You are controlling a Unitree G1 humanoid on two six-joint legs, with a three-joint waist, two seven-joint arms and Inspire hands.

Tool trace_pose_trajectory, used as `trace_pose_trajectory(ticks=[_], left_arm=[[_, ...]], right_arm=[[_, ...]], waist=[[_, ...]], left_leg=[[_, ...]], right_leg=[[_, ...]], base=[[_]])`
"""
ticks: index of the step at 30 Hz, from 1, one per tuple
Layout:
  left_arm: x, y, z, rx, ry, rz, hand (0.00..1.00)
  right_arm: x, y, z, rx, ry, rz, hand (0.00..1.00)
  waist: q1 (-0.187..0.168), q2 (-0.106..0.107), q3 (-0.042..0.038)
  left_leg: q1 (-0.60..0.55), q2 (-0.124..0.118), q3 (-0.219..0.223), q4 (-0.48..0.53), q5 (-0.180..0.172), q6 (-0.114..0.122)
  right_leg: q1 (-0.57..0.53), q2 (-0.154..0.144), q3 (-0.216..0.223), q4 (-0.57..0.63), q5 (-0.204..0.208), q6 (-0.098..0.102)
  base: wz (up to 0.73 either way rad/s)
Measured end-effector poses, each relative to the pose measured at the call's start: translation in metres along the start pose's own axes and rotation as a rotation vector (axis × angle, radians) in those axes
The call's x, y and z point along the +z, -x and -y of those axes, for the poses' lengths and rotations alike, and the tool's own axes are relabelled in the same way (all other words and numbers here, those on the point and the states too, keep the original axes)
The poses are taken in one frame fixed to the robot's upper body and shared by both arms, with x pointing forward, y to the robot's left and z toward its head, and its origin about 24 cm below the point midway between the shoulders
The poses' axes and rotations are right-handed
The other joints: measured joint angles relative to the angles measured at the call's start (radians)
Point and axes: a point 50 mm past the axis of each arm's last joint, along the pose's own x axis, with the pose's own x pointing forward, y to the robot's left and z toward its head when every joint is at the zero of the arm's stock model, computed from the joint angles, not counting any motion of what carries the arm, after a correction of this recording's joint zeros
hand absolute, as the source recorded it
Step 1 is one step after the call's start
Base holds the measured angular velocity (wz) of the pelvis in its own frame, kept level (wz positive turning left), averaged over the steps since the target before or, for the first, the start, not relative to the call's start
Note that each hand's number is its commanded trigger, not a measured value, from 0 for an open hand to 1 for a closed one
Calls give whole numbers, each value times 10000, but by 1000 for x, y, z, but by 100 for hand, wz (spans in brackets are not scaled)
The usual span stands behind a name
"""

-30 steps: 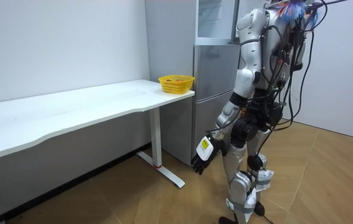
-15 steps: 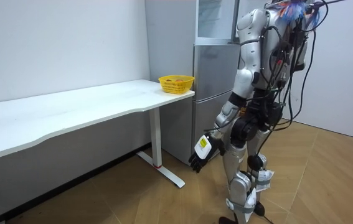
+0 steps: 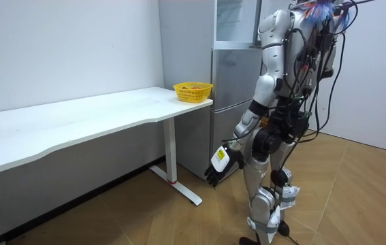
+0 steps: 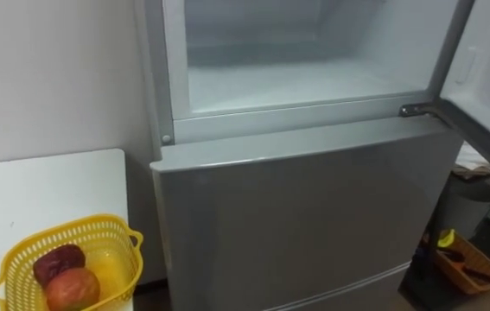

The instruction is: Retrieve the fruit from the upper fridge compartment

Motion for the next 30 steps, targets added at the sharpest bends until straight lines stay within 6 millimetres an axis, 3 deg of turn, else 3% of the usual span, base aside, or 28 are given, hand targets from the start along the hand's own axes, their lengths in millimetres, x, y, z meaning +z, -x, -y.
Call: trace_pose_trajectory(ticks=[10,30], left_arm=[[-1,0,0,-74,-17,-16,0],[-13,1,2,-152,-117,-469,0]], right_arm=[[1,0,-2,140,-49,77,0],[-15,12,-45,2920,-426,-510,0]], waist=[[76,-46,2],[121,-125,-23]], left_leg=[[7,-2,-10,-3,-1,0],[-43,-7,-2,-58,0,0]], right_leg=[[3,-3,-5,8,1,-1],[-84,-8,-30,51,8,-7]], base=[[0],[0]])
